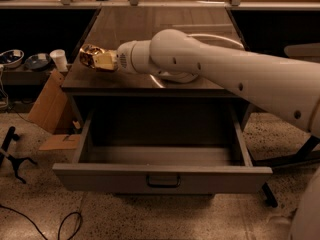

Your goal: Pick orange can from top drawer and place on counter

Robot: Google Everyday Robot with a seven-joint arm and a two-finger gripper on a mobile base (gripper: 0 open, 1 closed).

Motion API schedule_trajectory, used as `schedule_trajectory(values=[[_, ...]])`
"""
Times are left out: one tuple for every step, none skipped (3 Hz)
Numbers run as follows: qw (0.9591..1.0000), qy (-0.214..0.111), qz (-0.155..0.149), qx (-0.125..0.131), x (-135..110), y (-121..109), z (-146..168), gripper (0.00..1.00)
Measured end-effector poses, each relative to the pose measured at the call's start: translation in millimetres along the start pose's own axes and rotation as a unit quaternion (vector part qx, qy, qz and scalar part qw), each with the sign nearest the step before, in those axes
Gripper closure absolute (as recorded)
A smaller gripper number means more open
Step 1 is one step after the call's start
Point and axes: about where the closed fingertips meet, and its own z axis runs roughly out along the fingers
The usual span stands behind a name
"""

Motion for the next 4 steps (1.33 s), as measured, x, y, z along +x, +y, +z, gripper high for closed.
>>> schedule_trajectory(values=[[1.0000,0.001,0.000,0.001,1,-1,0,0.15],[1.0000,-0.001,-0.004,0.008,0,-2,-5,0.00],[0.9996,-0.016,-0.016,0.017,-7,-12,-28,0.00],[0.9996,-0.016,-0.016,0.017,-7,-12,-28,0.00]])
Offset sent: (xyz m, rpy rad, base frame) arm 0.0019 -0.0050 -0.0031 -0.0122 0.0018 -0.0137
